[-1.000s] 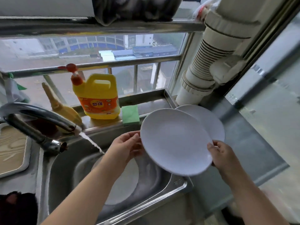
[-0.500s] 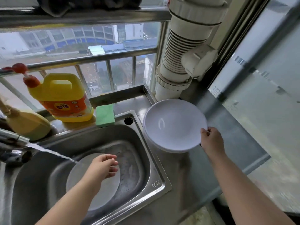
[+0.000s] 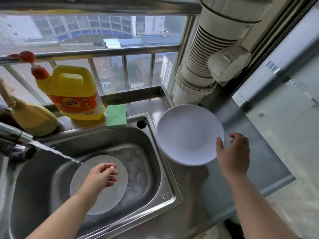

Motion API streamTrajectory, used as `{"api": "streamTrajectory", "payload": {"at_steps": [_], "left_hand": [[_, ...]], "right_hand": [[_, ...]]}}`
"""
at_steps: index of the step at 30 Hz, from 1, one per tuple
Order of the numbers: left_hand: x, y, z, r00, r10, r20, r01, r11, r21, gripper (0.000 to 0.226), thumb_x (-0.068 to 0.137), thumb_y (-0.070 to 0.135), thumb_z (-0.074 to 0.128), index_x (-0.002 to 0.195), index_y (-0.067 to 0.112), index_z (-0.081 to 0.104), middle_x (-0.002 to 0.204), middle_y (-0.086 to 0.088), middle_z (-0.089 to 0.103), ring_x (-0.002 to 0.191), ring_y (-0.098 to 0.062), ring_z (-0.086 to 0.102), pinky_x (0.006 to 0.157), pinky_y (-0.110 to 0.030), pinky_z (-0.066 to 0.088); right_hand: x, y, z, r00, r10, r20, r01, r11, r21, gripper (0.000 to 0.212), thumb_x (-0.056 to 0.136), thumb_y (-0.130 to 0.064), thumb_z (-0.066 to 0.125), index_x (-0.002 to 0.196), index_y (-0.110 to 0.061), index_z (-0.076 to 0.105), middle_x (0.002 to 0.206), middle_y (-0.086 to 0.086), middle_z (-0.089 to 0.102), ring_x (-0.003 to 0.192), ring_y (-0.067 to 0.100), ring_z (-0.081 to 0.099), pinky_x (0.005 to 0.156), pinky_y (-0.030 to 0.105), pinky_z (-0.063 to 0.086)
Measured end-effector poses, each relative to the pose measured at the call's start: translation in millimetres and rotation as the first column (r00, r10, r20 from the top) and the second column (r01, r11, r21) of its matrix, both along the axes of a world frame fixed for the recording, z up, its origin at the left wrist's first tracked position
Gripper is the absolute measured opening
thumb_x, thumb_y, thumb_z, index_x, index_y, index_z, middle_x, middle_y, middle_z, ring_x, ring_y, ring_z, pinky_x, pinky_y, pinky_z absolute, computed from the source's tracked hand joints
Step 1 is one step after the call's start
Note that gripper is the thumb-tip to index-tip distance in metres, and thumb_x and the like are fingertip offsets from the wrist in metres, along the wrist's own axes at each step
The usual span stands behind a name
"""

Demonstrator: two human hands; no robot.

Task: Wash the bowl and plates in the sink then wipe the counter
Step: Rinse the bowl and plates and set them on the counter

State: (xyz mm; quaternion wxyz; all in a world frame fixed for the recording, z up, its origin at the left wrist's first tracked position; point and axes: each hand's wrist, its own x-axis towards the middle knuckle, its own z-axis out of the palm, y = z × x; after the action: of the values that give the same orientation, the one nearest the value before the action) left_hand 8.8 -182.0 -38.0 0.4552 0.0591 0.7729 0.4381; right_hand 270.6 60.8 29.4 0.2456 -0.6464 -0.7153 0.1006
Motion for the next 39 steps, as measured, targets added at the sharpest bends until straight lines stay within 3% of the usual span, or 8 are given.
{"api": "streamTrajectory", "payload": {"at_steps": [3, 7, 9, 14, 19, 24, 32, 39], "left_hand": [[-3, -4, 5, 1.000, -0.015, -0.024, 0.015, 0.999, 0.033, 0.014, 0.098, 0.010, 0.047, 0.100, 0.009, 0.061, 0.092, -0.015, 0.066, 0.080, -0.027, 0.061, 0.070, -0.033, 0.051], [-13, -18, 3, 1.000, 0.005, -0.022, -0.004, 0.999, 0.052, 0.013, 0.098, 0.011, 0.047, 0.098, 0.012, 0.061, 0.092, -0.014, 0.066, 0.080, -0.025, 0.062, 0.068, -0.031, 0.051], [-20, -30, -1, 0.999, 0.037, -0.019, -0.036, 0.998, 0.050, 0.013, 0.098, 0.010, 0.048, 0.096, 0.012, 0.060, 0.091, -0.014, 0.066, 0.075, -0.023, 0.061, 0.065, -0.030, 0.050], [-36, -72, -18, 0.990, 0.143, -0.016, -0.143, 0.990, 0.012, 0.014, 0.097, 0.007, 0.048, 0.091, 0.013, 0.059, 0.084, -0.010, 0.064, 0.066, -0.019, 0.058, 0.060, -0.027, 0.046], [-48, -104, -38, 0.980, 0.192, -0.044, -0.194, 0.979, -0.063, 0.014, 0.097, 0.006, 0.046, 0.091, 0.012, 0.057, 0.079, -0.007, 0.062, 0.063, -0.016, 0.054, 0.058, -0.023, 0.043], [-58, -115, -58, 0.968, 0.243, -0.057, -0.248, 0.962, -0.111, 0.015, 0.094, 0.000, 0.046, 0.091, 0.011, 0.056, 0.074, -0.004, 0.058, 0.056, -0.013, 0.050, 0.052, -0.017, 0.041], [-59, -117, -66, 0.956, 0.292, -0.020, -0.292, 0.946, -0.141, 0.015, 0.093, -0.004, 0.045, 0.099, 0.005, 0.055, 0.075, -0.006, 0.056, 0.058, -0.013, 0.050, 0.042, -0.007, 0.040], [-62, -121, -54, 0.952, 0.301, -0.051, -0.305, 0.943, -0.134, 0.015, 0.093, -0.004, 0.045, 0.097, 0.003, 0.057, 0.075, -0.008, 0.058, 0.057, -0.014, 0.051, 0.042, -0.008, 0.040]], "right_hand": [[-22, -10, 9, 0.989, 0.141, -0.046, -0.130, 0.975, 0.181, 0.033, 0.087, -0.024, 0.064, 0.110, -0.004, 0.054, 0.107, 0.017, 0.057, 0.098, 0.033, 0.054, 0.072, 0.043, 0.050], [-74, -41, 20, 0.906, 0.397, -0.144, -0.364, 0.907, 0.211, 0.022, 0.088, -0.016, 0.063, 0.105, -0.004, 0.056, 0.093, 0.011, 0.059, 0.080, 0.015, 0.051, 0.068, 0.016, 0.041], [-103, -66, 20, 0.819, 0.529, -0.223, -0.516, 0.848, 0.117, 0.016, 0.089, -0.016, 0.062, 0.102, -0.008, 0.056, 0.085, 0.001, 0.057, 0.071, 0.006, 0.051, 0.065, 0.005, 0.041], [-163, -128, -25, 0.629, 0.713, -0.309, -0.775, 0.546, -0.318, 0.006, 0.091, -0.025, 0.060, 0.095, -0.021, 0.058, 0.077, -0.011, 0.058, 0.072, 0.003, 0.057, 0.063, 0.005, 0.041], [-195, -151, -124, 0.779, 0.618, -0.109, -0.450, 0.429, -0.784, 0.037, 0.093, -0.034, 0.056, 0.120, -0.009, 0.053, 0.113, 0.009, 0.063, 0.104, 0.025, 0.058, 0.082, 0.027, 0.041], [-202, -144, -200, 0.763, 0.635, 0.120, -0.180, 0.386, -0.905, 0.048, 0.098, -0.037, 0.043, 0.131, -0.002, 0.047, 0.131, 0.020, 0.054, 0.117, 0.033, 0.053, 0.090, 0.032, 0.042], [-209, -166, -233, 0.933, 0.359, -0.008, -0.135, 0.329, -0.935, 0.035, 0.097, -0.019, 0.046, 0.121, 0.006, 0.054, 0.113, 0.021, 0.060, 0.101, 0.039, 0.059, 0.082, 0.039, 0.051], [-213, -162, -180, 0.902, 0.425, -0.070, -0.234, 0.346, -0.909, 0.009, 0.094, -0.009, 0.041, 0.094, -0.008, 0.050, 0.080, 0.010, 0.054, 0.076, 0.028, 0.057, 0.078, 0.046, 0.056]]}}
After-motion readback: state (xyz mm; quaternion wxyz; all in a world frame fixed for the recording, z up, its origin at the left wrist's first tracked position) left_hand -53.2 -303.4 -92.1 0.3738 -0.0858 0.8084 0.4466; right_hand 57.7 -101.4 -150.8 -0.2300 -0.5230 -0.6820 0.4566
